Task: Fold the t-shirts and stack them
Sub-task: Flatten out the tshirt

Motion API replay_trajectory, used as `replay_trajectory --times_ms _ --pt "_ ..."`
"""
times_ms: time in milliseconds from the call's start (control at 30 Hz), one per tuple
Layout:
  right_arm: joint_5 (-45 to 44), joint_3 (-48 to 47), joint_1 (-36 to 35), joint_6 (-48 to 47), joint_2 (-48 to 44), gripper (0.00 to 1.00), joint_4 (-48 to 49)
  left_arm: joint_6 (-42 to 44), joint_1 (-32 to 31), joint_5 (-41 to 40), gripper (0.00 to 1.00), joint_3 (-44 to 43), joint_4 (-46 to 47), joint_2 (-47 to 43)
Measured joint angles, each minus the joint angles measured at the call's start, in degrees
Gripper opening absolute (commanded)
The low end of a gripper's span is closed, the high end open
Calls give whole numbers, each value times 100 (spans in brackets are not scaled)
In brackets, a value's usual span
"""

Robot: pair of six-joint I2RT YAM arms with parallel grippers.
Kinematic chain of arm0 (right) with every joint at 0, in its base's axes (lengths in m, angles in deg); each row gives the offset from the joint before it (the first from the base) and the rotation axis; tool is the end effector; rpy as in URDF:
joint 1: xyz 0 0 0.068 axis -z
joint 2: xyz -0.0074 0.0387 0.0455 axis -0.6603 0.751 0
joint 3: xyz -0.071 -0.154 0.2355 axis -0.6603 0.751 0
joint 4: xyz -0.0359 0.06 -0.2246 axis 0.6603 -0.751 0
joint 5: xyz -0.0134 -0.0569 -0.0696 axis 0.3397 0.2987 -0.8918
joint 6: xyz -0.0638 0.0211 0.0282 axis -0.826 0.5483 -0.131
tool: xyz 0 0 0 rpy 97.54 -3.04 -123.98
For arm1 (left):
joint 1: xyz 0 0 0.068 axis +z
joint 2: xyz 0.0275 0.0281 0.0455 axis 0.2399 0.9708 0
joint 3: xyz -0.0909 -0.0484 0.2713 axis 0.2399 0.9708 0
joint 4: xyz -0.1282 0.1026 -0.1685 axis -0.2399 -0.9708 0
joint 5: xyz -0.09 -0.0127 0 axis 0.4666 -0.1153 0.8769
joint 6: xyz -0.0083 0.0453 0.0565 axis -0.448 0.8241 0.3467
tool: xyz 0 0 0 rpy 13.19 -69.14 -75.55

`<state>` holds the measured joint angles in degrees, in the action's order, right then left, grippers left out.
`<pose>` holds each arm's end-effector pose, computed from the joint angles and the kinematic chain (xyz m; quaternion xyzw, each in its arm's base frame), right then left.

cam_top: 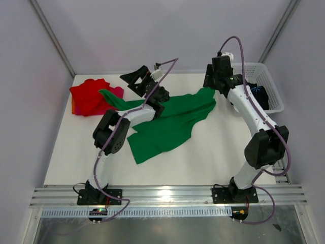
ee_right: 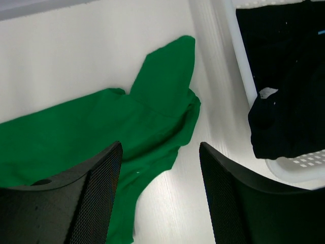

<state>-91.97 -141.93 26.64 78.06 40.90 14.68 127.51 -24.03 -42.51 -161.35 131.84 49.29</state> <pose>0.3719 0.0773 0.3686 0.0904 0.8828 -0.0215 0.4606 0.3933 -0.2296 0.3186 0.1058 0.6859 0.6097 0.3829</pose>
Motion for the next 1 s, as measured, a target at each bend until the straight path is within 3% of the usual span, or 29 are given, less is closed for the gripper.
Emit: replay_trajectory --times_ms 133,267,467,667,767,867,967,1000 --pt "166 533 -35 -26 -264 67 85 87 0 -2 99 -15 0 -7" --pt "1097 1351 -358 66 -1012 66 369 192 0 -22 99 -332 -2 -17" --pt "2284 2468 -1757 404 -1700 67 1086 422 -42 -20 99 -1661 -2 -162" --pt "2719 3373 -2455 1075 -1145 66 1784 293 -240 -7 99 -3410 -7 -402" --pt "2754 3410 -2656 1303 -643 67 1908 -302 -326 11 99 -4336 -39 -603" --pt "2789 3401 -2865 1403 -354 66 1945 -1357 -400 142 99 -4325 -382 -1268" --pt "2800 3276 -2981 1438 -278 67 1926 -2994 -531 671 99 -3823 -1593 -2179" --pt "2798 3195 -2988 1438 -278 66 1923 -3941 -579 1051 99 -3639 -2520 -2601"
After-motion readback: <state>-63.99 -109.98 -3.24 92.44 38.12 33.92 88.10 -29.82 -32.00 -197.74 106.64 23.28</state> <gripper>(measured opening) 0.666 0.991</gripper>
